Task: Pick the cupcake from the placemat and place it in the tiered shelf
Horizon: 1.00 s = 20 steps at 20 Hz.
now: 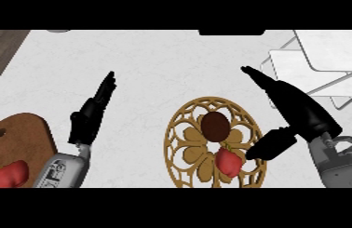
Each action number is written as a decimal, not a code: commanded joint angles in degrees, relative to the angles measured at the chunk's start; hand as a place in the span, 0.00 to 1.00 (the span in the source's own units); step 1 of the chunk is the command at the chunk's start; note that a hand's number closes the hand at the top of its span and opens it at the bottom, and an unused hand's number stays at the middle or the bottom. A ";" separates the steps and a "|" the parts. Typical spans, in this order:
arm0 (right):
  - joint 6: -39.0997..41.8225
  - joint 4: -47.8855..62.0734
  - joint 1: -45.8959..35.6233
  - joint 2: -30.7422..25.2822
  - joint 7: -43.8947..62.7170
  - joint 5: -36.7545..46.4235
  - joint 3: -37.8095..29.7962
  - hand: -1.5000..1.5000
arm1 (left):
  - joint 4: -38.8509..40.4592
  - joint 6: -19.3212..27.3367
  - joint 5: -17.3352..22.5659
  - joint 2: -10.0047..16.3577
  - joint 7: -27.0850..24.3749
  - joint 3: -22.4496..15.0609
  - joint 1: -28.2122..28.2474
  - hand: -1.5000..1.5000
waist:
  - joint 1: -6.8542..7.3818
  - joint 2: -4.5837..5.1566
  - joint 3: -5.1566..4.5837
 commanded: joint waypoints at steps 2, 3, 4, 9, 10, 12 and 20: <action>2.82 -3.72 -1.57 6.13 10.06 4.14 1.63 0.00 | -3.26 -0.82 -1.23 -0.76 2.22 -0.18 2.07 0.50 | 0.32 0.10 0.09; 3.71 -4.51 -4.42 6.72 12.46 2.92 0.56 0.00 | -3.78 -3.82 1.29 1.64 4.63 2.32 -0.82 0.50 | 0.34 0.09 0.08; 2.22 -4.98 0.01 8.50 10.69 6.95 2.50 0.00 | 1.74 -3.25 -0.11 -0.09 -2.22 2.84 -0.13 0.50 | 0.11 0.15 0.08; 5.11 -9.00 3.12 10.67 10.47 11.40 1.75 0.00 | -0.25 -2.11 -2.96 -2.52 -1.16 1.64 2.00 0.50 | 0.07 0.12 0.10; 5.73 -4.53 -2.13 13.77 13.37 11.69 1.25 0.00 | -2.59 -3.08 -2.45 -1.64 0.60 2.02 2.60 0.50 | 0.33 0.13 0.09; 7.04 -4.90 -2.47 13.47 13.25 12.43 1.07 0.00 | 0.23 -3.47 -2.17 -0.79 2.48 4.53 -2.17 0.50 | 0.21 0.16 0.09; 6.55 -2.81 1.05 19.28 11.46 18.94 2.02 0.00 | -1.98 -5.20 -2.98 -1.55 -0.40 5.19 1.77 0.50 | 0.31 0.16 0.09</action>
